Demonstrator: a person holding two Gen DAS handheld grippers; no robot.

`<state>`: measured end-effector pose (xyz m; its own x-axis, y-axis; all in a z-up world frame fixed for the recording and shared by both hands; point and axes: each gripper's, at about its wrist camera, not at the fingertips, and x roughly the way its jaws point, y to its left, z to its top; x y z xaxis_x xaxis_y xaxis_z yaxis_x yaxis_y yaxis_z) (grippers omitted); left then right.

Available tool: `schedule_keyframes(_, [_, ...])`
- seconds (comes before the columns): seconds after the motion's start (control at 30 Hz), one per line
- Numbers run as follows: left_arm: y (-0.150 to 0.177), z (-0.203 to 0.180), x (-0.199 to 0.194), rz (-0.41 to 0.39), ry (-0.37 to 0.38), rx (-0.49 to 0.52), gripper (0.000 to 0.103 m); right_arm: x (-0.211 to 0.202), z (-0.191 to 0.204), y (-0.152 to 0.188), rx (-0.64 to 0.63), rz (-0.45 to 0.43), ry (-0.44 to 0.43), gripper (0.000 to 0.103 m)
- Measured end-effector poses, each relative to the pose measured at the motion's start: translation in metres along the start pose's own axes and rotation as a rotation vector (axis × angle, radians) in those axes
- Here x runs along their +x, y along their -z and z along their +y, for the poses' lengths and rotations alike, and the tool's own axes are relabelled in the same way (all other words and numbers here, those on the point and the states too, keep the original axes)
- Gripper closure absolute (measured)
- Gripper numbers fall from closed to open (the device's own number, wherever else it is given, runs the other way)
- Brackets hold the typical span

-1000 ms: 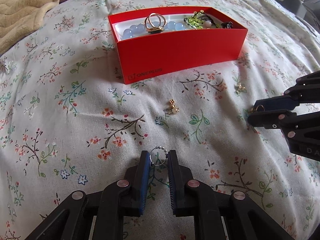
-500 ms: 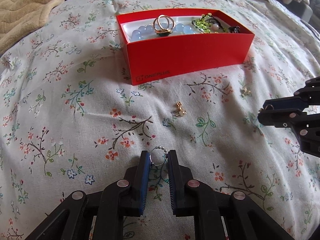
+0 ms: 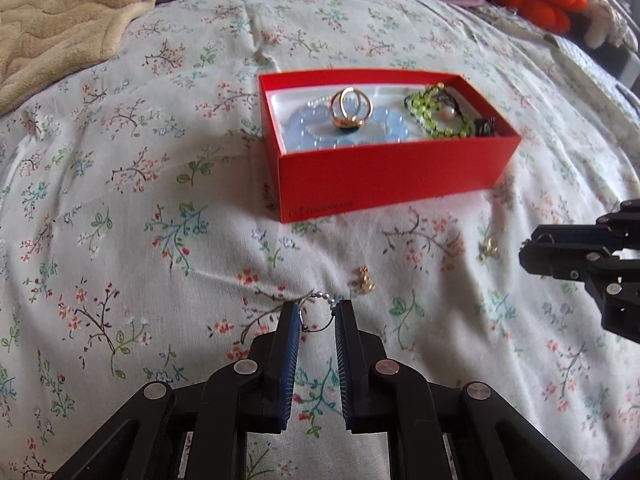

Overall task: Organize jewelry
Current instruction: 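Carry both rings into the red box and open both tools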

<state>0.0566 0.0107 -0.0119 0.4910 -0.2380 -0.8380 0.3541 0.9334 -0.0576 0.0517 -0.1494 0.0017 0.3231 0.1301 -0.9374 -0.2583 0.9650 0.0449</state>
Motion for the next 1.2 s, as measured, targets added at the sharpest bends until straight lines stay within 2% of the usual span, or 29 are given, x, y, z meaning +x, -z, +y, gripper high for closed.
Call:
schedule_keyframes(0.3, [-0.023,-0.013,-0.009,-0.047,-0.004,-0.027,0.090,-0.013,-0.009,-0.022,0.066,-0.047,-0.011,0.088])
schedule_keyframes(0.67, [-0.056,-0.012,0.001,-0.099,0.015,-0.138,0.090,-0.010,-0.032,-0.048,0.170,-0.096,-0.028,0.088])
schedule_keyframes(0.93, [-0.072,-0.019,0.020,-0.127,-0.015,-0.119,0.089,0.000,-0.045,-0.062,0.214,-0.119,-0.027,0.088])
schedule_keyframes(1.2, [-0.079,-0.018,0.039,-0.113,-0.047,-0.120,0.089,0.014,-0.060,-0.070,0.256,-0.117,-0.041,0.088])
